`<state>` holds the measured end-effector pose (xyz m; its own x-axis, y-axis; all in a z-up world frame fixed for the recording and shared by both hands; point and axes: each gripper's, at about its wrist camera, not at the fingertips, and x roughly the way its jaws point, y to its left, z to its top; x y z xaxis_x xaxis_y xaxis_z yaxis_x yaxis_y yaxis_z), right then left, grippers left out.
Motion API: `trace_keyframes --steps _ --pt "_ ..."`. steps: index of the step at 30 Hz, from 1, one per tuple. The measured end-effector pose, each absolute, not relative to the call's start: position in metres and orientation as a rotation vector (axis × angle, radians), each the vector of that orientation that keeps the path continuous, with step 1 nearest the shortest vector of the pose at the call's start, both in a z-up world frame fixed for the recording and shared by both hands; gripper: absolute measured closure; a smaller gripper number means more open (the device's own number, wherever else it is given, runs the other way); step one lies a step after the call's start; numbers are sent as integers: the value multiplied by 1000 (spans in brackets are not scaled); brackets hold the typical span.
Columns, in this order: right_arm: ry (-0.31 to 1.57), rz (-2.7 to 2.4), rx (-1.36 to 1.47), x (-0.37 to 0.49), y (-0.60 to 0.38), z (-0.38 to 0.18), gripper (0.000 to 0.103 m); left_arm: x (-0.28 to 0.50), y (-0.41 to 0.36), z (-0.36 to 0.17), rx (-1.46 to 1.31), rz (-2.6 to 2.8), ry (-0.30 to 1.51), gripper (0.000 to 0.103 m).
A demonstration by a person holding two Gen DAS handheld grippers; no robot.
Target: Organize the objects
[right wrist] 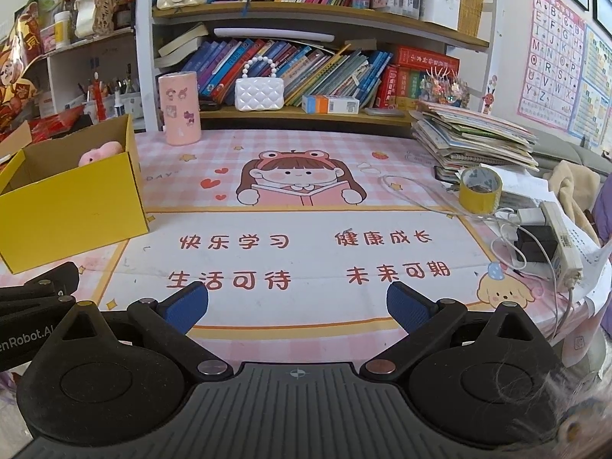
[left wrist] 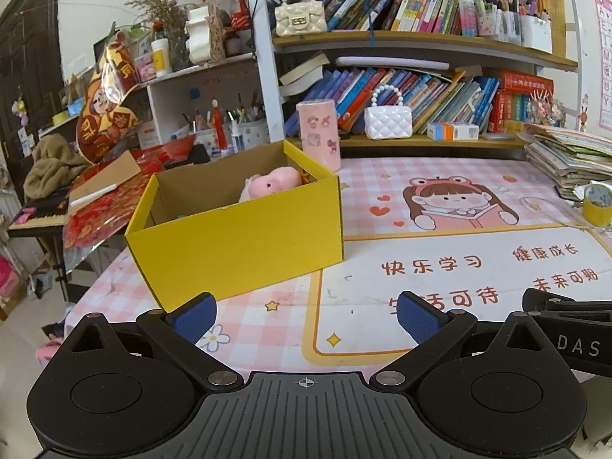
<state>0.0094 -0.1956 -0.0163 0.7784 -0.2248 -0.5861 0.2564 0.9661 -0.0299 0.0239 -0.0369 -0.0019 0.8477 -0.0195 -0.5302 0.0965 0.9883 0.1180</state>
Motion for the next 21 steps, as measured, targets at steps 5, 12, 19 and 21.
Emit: trace_keyframes --steps 5,12,19,21 --pt "627 -264 52 9 -195 -16 3 24 -37 -2 140 -64 559 1" --pt "627 -264 53 9 -196 -16 3 24 -38 -3 141 -66 560 1" --pt "628 -263 51 9 -196 -16 3 25 -38 -3 138 -67 564 1" --pt "629 -263 50 10 -196 -16 3 27 -37 -3 130 -71 569 1"
